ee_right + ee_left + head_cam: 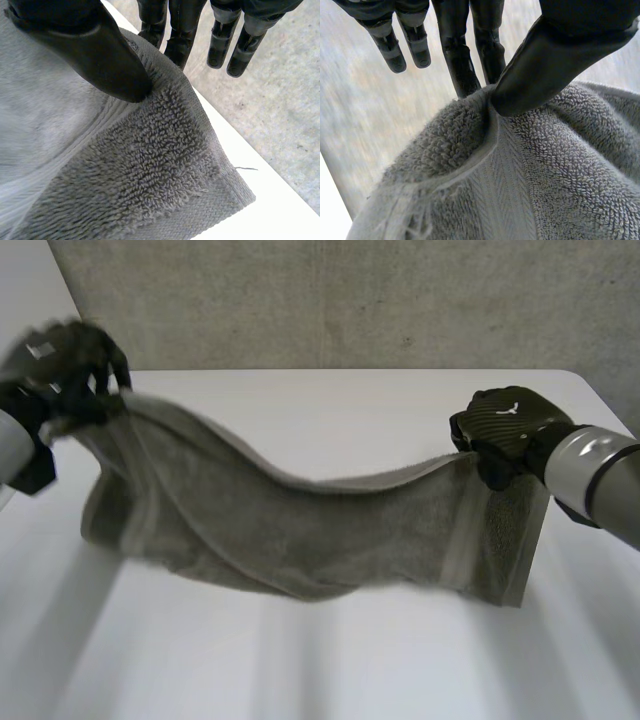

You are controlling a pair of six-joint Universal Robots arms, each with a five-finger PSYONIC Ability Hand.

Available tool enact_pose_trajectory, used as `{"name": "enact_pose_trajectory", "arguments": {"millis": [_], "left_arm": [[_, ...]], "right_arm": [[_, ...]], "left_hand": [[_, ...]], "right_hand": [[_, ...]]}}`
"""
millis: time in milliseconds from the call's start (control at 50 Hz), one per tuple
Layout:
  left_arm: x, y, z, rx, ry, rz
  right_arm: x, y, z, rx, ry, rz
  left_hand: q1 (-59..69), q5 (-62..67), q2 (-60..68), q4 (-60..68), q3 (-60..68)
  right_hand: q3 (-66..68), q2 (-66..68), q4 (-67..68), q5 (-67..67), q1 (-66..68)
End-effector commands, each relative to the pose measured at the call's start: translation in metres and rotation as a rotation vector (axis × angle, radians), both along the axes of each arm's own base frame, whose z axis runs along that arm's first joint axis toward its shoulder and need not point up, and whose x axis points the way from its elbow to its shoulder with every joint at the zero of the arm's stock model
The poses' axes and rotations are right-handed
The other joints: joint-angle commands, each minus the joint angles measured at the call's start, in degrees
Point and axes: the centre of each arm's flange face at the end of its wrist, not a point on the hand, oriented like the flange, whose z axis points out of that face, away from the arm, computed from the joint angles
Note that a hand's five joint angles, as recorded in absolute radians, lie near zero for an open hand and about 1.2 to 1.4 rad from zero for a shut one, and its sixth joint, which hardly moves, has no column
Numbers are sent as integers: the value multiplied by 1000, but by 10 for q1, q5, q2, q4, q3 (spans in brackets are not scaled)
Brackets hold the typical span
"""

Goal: Fold the towel.

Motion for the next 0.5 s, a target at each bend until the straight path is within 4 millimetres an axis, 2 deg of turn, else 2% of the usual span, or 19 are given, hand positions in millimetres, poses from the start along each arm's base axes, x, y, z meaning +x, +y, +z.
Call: {"name": "enact_pose_trajectory", "arguments": {"millis": [20,40,60,80,100,120,140,160,180,200,220,240,260,280,320,380,460,480,500], "left_arm": [[-21,-38,-41,48,-101,-46],[-33,-50,-40,22,-108,-70],[-44,-62,-31,-26,-104,-75],[-44,-63,-31,-27,-104,-75],[-48,-77,-16,-88,-94,-52],[-48,-77,-16,-89,-94,-52],[-50,-89,7,-166,-79,-22],[-53,-95,34,-253,-56,5],[-53,-95,34,-254,-56,5],[-53,-97,64,-342,-31,28],[-52,-96,91,-421,-8,45],[-52,-96,91,-422,-8,45],[-52,-90,117,-492,19,52],[-52,-90,117,-493,20,52],[-51,-75,151,-578,71,44],[-49,-69,164,-616,116,35],[-42,-75,144,-572,114,45],[-38,-76,130,-534,101,52],[-38,-76,130,-534,101,52]], "right_arm": [[23,-50,11,-153,-62,-7],[23,-50,11,-153,-62,-8],[29,-63,22,-217,-87,-8],[30,-63,23,-217,-87,-8],[33,-76,39,-297,-118,-25],[35,-88,59,-392,-149,-50],[35,-88,59,-393,-149,-51],[36,-95,84,-500,-189,-81],[36,-98,109,-600,-230,-101],[36,-98,110,-601,-231,-102],[35,-97,132,-683,-270,-114],[33,-92,150,-746,-299,-112],[33,-92,150,-746,-300,-112],[30,-85,165,-789,-328,-108],[28,-79,174,-812,-347,-104],[25,-75,169,-793,-337,-69],[23,-69,154,-739,-311,-22],[23,-65,143,-703,-294,4],[22,-62,131,-664,-279,22]], "left_hand": [[51,40,49,-38,-33],[51,40,49,-38,-33],[51,40,49,-38,-33],[51,40,49,-38,-33],[51,40,49,-38,-33],[51,40,49,-38,-33],[51,40,49,-38,-33],[51,40,49,-38,-33],[51,40,49,-38,-33],[51,40,49,-38,-33],[51,40,49,-38,-33],[51,40,49,-38,-33],[51,40,49,-38,-33],[51,40,49,-38,-33],[51,40,49,-38,-33],[51,40,49,-38,-33],[51,40,49,-38,-33],[51,40,49,-38,-33],[51,40,49,-38,-33]], "right_hand": [[-30,44,-44,30,32],[-30,44,-44,30,32],[-30,44,-44,30,32],[-30,44,-44,30,32],[-30,44,-44,30,32],[-30,44,-44,30,32],[-30,44,-44,30,32],[-30,44,-44,30,32],[-30,44,-44,30,32],[-30,44,-44,30,32],[-30,44,-44,30,32],[-30,44,-44,30,32],[-30,44,-44,30,32],[-30,44,-44,30,32],[-30,44,-44,30,32],[-30,44,-44,30,32],[-30,44,-44,30,32],[-30,44,-44,30,32],[-30,44,-44,30,32]]}}
